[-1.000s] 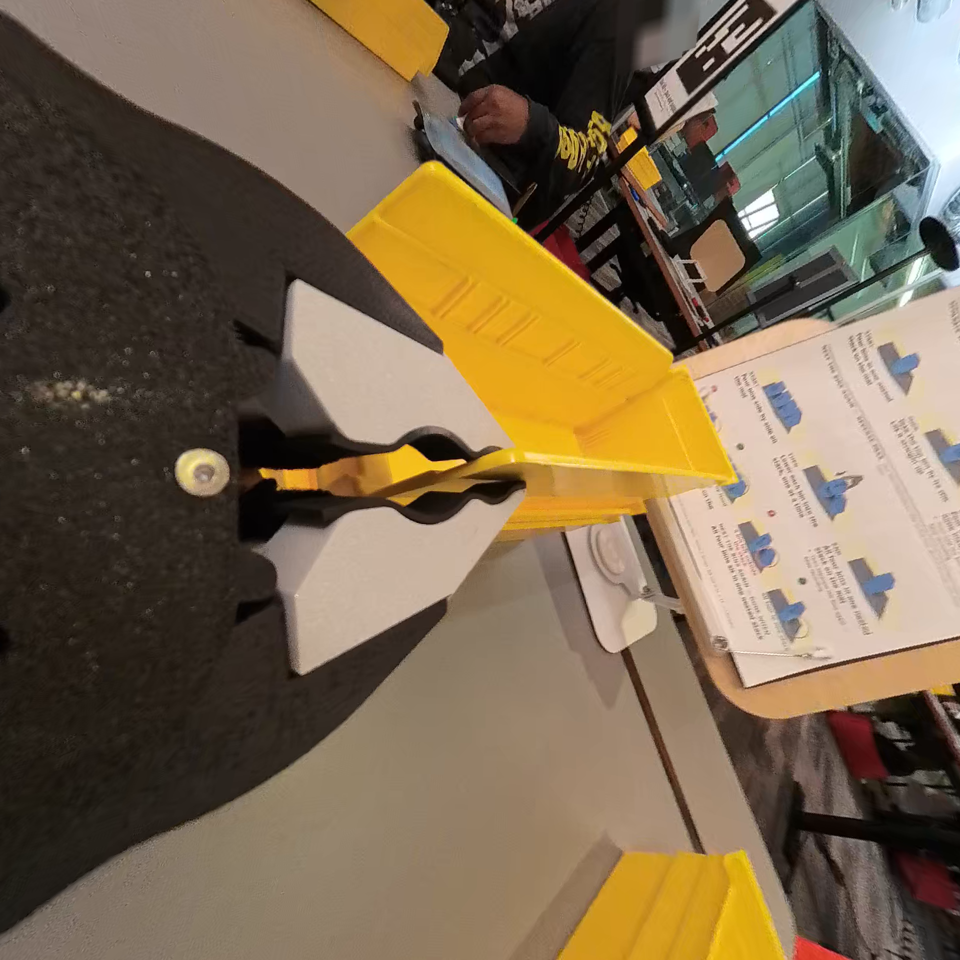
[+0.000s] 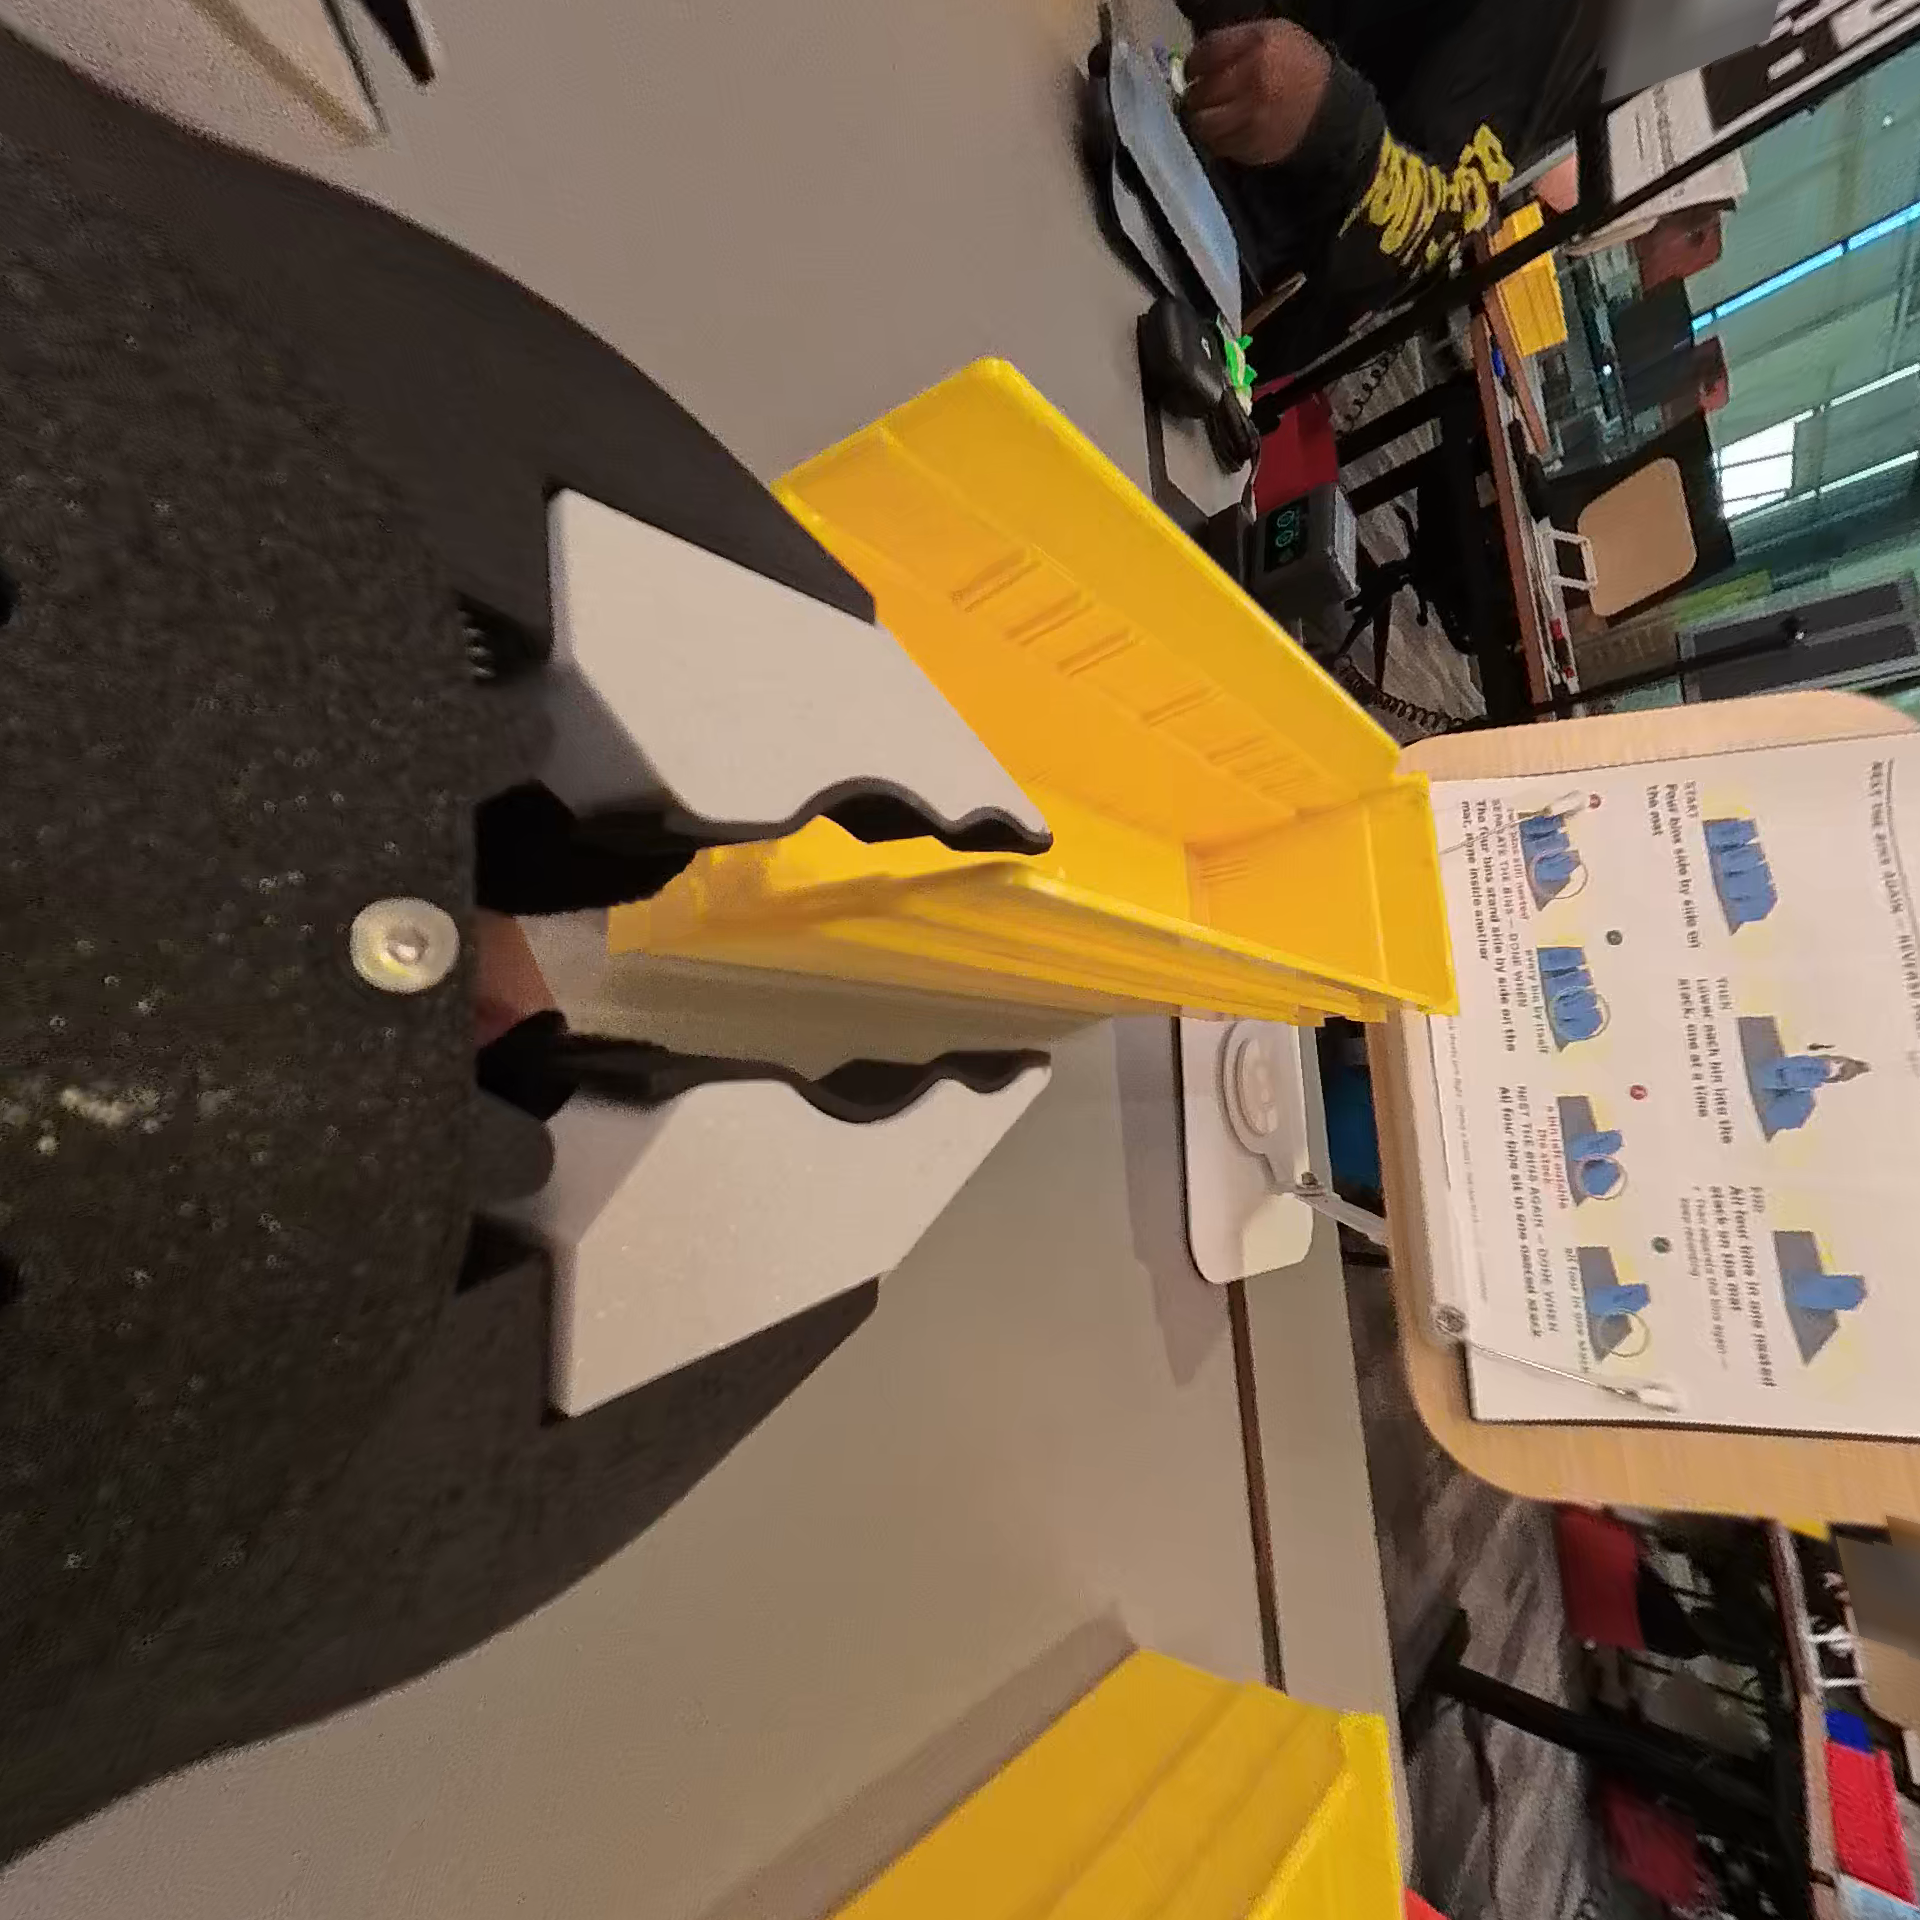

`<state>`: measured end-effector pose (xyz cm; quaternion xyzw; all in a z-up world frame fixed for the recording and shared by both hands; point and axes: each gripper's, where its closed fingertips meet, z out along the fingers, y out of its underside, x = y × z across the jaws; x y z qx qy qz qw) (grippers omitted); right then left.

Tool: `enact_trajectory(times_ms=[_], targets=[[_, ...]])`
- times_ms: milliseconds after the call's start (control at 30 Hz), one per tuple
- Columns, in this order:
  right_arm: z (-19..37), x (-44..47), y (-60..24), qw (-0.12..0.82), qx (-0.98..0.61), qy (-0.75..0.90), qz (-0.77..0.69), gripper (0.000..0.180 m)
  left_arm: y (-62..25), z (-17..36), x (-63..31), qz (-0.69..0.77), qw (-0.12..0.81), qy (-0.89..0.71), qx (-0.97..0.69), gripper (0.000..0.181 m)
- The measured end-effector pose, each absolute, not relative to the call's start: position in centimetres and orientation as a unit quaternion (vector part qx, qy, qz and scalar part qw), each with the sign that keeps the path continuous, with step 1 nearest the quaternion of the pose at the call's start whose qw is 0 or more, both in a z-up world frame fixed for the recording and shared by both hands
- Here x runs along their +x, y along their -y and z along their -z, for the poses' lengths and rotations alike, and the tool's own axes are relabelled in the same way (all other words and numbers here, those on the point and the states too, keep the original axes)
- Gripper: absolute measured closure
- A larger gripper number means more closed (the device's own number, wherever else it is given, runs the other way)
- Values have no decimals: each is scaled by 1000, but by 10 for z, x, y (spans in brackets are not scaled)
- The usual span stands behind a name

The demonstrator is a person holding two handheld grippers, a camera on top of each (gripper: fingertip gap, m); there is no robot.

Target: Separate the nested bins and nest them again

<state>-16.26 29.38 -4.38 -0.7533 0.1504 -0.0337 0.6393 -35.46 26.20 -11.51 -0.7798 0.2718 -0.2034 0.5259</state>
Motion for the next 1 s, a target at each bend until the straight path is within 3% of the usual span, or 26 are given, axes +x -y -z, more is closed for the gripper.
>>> enact_trajectory(times_ms=[167, 300, 433, 567, 667, 800, 1000], targets=[[1, -116, -235, 655, -744, -110, 76, 139, -261, 115, -355, 204, 525, -272, -780, 160], [-17, -14, -180, 638, -754, -123, 98, 136, -261, 116, -353, 207, 522, -273, -781, 160], [32, 95, -141, 583, -790, -152, 112, 126, -259, 118, -349, 203, 520, -280, -781, 160], [82, 152, -127, 569, -793, -192, 103, 128, -259, 119, -347, 189, 522, -289, -780, 160], [111, 164, -135, 551, -806, -198, 88, 141, -261, 121, -349, 178, 523, -292, -781, 160], [120, 176, -141, 559, -793, -212, 119, 173, -265, 125, -353, 179, 517, -283, -788, 160], [97, 157, -147, 597, -767, -203, 115, 177, -264, 124, -356, 191, 513, -274, -791, 161]])
